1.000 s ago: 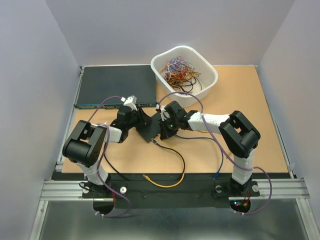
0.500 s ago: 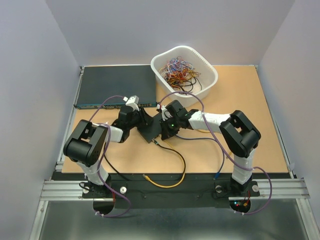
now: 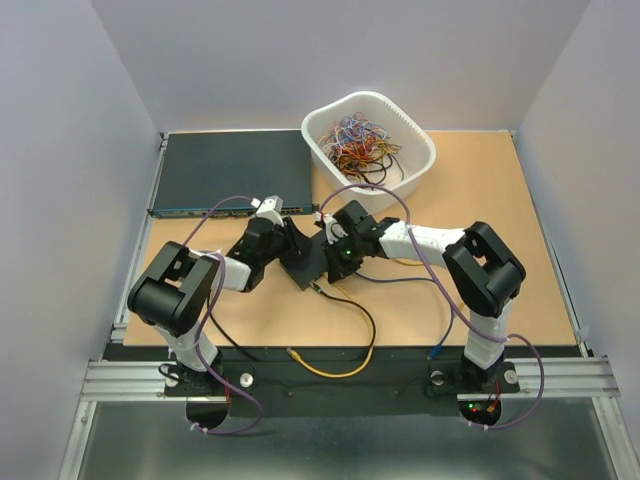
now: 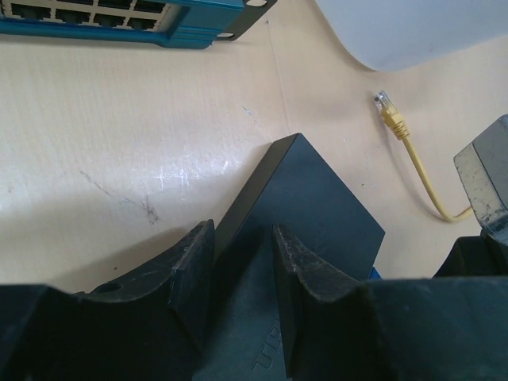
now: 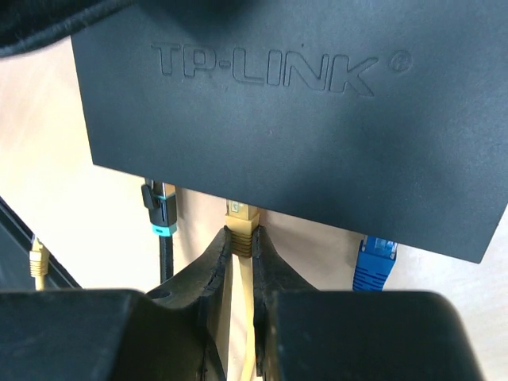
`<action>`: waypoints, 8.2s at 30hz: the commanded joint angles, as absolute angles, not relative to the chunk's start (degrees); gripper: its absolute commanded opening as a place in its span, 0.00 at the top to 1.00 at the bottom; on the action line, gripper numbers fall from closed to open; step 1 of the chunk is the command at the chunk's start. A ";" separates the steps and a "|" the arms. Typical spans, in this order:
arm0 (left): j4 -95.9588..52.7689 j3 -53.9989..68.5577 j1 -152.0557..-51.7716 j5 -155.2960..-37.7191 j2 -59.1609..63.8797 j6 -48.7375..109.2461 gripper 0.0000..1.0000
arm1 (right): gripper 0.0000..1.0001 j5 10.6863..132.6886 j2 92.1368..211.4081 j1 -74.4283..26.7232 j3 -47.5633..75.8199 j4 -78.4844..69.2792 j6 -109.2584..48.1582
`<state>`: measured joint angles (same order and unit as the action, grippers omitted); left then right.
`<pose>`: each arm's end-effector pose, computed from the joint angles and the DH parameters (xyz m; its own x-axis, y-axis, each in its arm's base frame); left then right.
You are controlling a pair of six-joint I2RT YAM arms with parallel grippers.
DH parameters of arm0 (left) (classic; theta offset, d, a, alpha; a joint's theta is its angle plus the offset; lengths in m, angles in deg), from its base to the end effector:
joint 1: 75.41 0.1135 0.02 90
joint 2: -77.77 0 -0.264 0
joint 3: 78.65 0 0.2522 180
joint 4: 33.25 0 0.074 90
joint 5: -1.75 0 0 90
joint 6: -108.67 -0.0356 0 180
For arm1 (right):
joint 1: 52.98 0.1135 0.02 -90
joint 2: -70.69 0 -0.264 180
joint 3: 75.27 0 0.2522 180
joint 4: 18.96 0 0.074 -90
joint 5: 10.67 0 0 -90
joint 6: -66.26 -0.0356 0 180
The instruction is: Insert the plug into the switch port
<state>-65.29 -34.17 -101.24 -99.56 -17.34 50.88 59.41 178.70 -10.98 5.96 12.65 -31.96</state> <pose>0.2730 -0.1399 0.1468 -0.5597 -0.3098 -0.7686 0.3501 0.7523 -0.5581 0.2766 0.2654 0.1594 -0.7353 -0.4812 -0.4773 -0.6635 0.6547 0.3621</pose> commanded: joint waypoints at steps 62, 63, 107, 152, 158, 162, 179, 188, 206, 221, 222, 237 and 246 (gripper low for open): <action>-48.14 -33.95 -95.45 -107.85 -4.94 50.05 0.56 | 0.51 70.89 166.51 -10.70 0.28 1.83 -32.17; -48.14 -33.52 -95.28 -107.67 -5.03 49.96 0.56 | 0.48 71.59 165.88 -10.70 -0.24 2.36 -32.35; -48.57 -32.37 -95.19 -106.61 -3.28 48.29 0.57 | 1.00 84.27 174.07 -23.80 2.13 0.17 -36.92; -73.28 -40.81 -109.25 -107.23 11.59 63.15 0.48 | 1.00 30.72 147.86 -22.04 -10.09 -11.88 -34.11; -73.54 -39.67 -111.01 -104.86 11.14 63.85 0.48 | 1.00 32.48 147.25 -22.04 -10.53 -11.88 -34.11; -73.63 -39.75 -111.27 -103.28 12.81 64.46 0.48 | 1.00 35.55 146.89 -22.04 -10.71 -11.79 -34.28; -78.71 -40.19 -111.36 -102.04 10.88 68.24 0.48 | 1.00 37.49 146.28 -21.78 -11.14 -11.70 -34.55; -82.07 -38.18 -111.45 -102.13 5.61 69.65 0.47 | 1.00 37.40 146.37 -21.43 -11.14 -11.79 -34.37; -82.60 -36.50 -112.33 -101.43 3.23 70.09 0.73 | 1.00 38.37 146.54 -21.16 -11.41 -11.79 -34.11; -91.02 -38.34 -112.07 -108.98 3.76 61.22 1.00 | 0.43 32.93 140.40 -21.07 -12.20 -12.40 -34.63; -93.99 -38.87 -111.63 -111.42 3.59 60.43 1.00 | 0.40 32.14 139.87 -21.16 -12.20 -12.58 -34.89; -129.79 -43.44 -108.64 -127.45 -0.81 69.73 1.00 | 0.56 21.06 140.39 -22.22 -11.06 -17.76 -39.55; -127.43 -43.80 -108.64 -126.74 3.84 68.78 1.00 | 0.60 20.97 142.94 -22.13 -12.90 -18.99 -40.17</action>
<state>-92.92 -43.68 -108.69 -125.33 -0.30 69.24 22.49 142.61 -21.89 -12.49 -14.72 -39.24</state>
